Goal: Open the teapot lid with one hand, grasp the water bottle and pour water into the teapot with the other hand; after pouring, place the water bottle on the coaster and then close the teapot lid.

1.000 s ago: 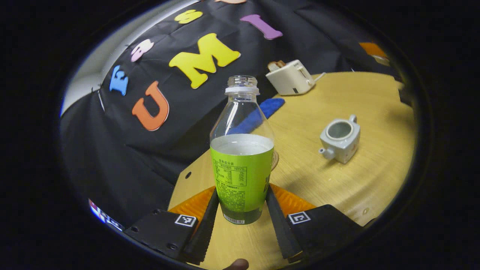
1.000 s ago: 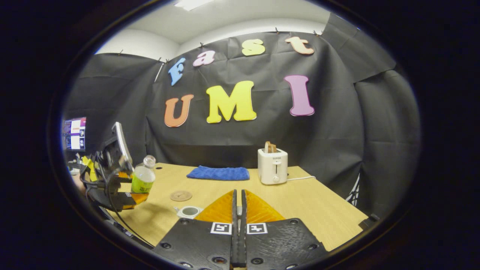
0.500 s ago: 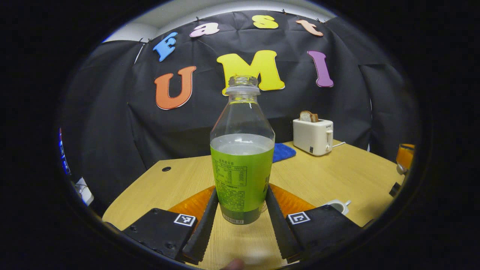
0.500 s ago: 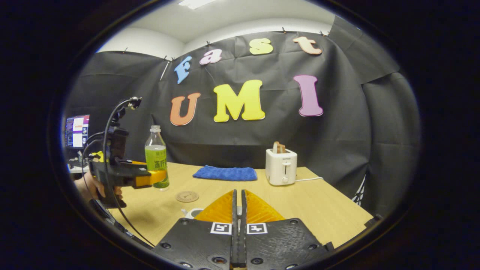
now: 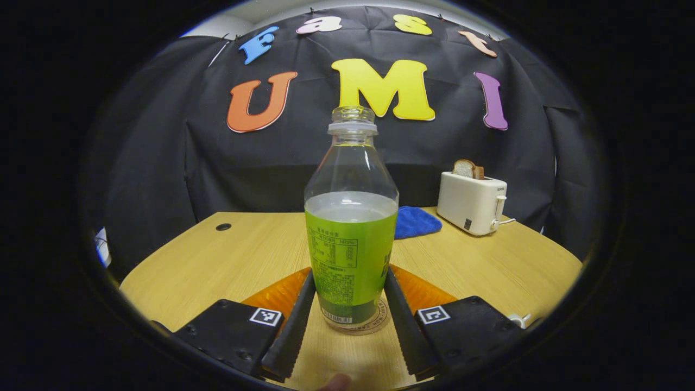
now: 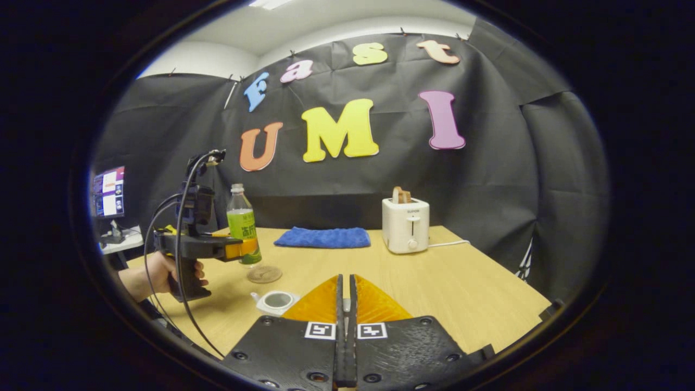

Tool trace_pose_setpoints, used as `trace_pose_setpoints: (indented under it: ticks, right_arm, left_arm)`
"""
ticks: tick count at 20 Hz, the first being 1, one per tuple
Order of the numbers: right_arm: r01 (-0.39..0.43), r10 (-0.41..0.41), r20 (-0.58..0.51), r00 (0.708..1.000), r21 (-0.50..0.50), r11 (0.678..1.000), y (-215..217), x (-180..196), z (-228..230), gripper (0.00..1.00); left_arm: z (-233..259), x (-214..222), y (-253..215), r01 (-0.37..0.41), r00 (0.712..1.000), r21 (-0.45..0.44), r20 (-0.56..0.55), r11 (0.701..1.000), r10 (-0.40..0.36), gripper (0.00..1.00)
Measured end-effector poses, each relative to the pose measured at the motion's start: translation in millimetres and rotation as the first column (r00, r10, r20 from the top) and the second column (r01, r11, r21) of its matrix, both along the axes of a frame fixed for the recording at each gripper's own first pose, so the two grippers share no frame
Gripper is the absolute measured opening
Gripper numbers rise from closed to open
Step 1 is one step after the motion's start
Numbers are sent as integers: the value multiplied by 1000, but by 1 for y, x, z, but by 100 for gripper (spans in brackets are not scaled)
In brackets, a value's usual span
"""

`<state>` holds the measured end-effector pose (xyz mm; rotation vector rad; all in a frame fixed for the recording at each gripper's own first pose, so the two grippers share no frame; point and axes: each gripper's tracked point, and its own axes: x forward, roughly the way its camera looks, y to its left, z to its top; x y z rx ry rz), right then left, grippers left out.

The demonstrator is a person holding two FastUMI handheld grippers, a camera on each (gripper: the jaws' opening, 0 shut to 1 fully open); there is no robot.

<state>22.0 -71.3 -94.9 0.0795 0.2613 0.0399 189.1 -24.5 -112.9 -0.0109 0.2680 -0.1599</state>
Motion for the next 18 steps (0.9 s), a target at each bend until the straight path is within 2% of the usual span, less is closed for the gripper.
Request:
trace_pose_setpoints:
  ticks: [8,16,17,18]
  right_arm:
    - [-1,1,-26,1000,4,1000,1,5,-13,0]
    - [1,-1,-19,1000,0,1000,2,3,-11,0]
    - [2,-2,-17,1000,-1,1000,2,2,-10,0]
    - [3,-3,-17,1000,-1,1000,2,2,-10,0]
  left_arm:
    - [-18,12,-9,5,1000,-12,-6,1000,-5,75]
    - [-18,12,-9,-4,1000,-3,-1,1000,4,79]
    - [-18,12,-9,-6,1000,-2,1,1000,6,82]
    - [-16,12,-7,-12,1000,-5,3,1000,12,91]
